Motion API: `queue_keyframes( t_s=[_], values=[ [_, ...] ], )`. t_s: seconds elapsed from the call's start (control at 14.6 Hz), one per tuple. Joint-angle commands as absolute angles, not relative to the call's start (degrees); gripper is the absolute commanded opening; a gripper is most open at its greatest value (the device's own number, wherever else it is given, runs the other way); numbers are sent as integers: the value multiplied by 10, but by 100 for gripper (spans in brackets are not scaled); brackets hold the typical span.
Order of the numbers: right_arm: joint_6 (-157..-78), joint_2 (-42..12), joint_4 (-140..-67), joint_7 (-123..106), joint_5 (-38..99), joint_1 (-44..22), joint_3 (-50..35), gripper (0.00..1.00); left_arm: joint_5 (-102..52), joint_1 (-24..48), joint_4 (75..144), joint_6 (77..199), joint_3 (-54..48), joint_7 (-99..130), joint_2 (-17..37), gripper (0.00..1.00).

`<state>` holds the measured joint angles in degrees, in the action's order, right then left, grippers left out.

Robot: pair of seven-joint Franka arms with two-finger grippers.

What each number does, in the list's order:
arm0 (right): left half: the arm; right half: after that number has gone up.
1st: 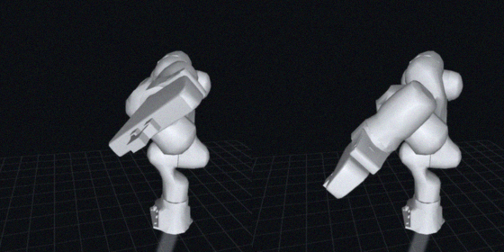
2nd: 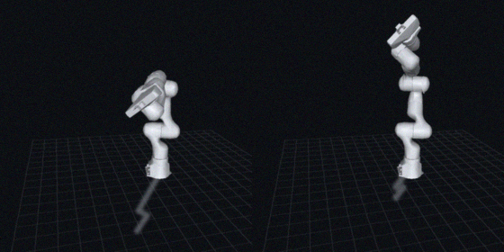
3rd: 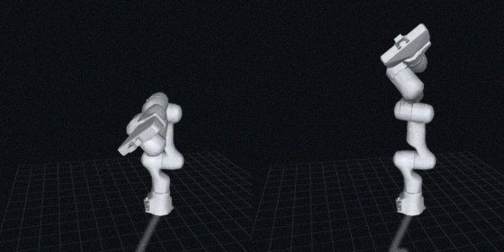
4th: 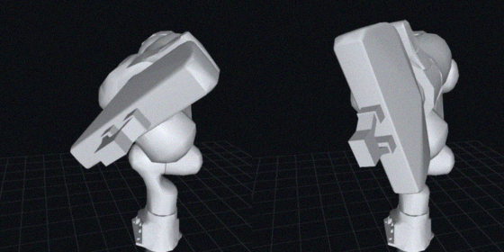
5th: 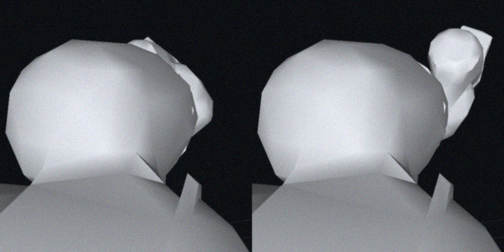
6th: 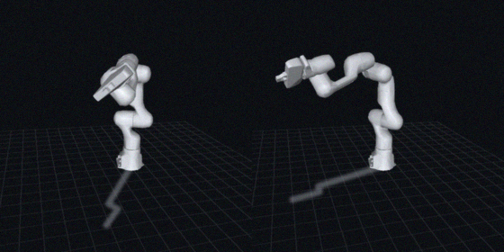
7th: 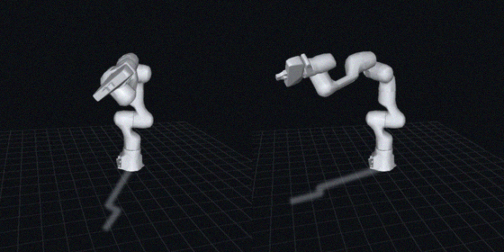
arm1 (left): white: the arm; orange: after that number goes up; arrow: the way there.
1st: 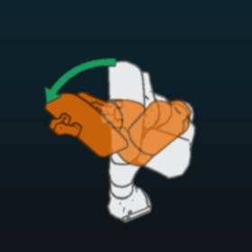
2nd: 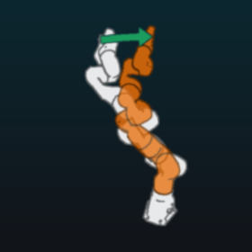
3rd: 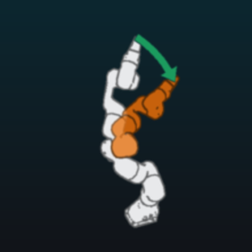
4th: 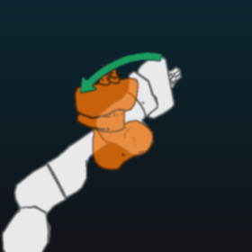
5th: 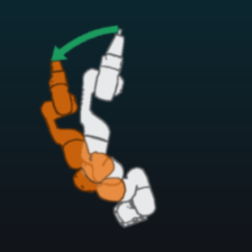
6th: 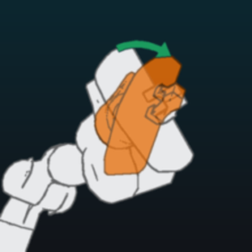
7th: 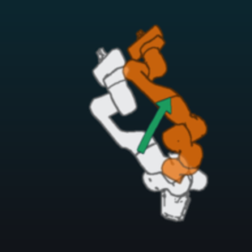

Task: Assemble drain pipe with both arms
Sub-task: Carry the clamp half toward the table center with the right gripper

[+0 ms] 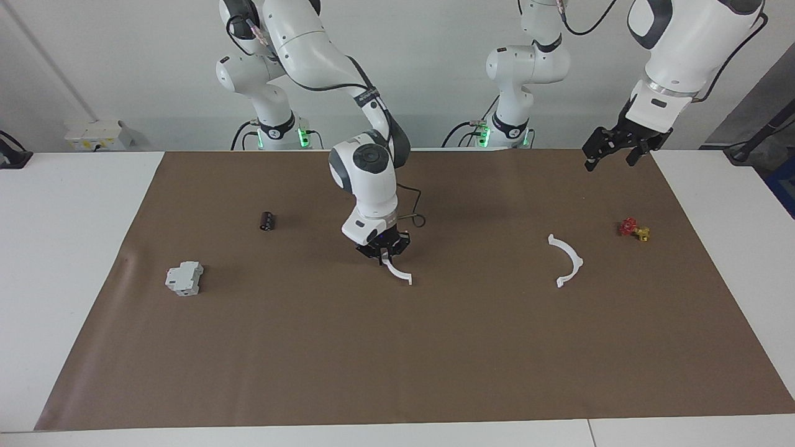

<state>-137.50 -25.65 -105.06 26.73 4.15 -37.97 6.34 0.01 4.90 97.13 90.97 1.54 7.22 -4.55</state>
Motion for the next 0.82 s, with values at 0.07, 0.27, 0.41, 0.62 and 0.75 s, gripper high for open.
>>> queue_keyframes(
  t_s=[0.07, 0.27, 0.41, 0.62, 0.75],
  values=[
    [-1393, -261, -1054, 298, 29, -382, 64, 0, -8, 48, 989, 916, 18, 66, -62, 100],
    [-1395, -262, -1056, 300, 28, -388, 65, 0, -8, 48, 989, 916, 17, 66, -62, 100],
    [-1397, -263, -1056, 292, 20, -388, 64, 0, -8, 47, 989, 916, 18, 66, -62, 100],
    [-1397, -264, -1058, 288, 2, -388, 64, 0, -8, 47, 989, 916, 17, 66, -62, 100],
    [-1397, -263, -1060, 273, 2, -388, 64, 0, -8, 47, 990, 916, 17, 66, -62, 100]
  ],
)
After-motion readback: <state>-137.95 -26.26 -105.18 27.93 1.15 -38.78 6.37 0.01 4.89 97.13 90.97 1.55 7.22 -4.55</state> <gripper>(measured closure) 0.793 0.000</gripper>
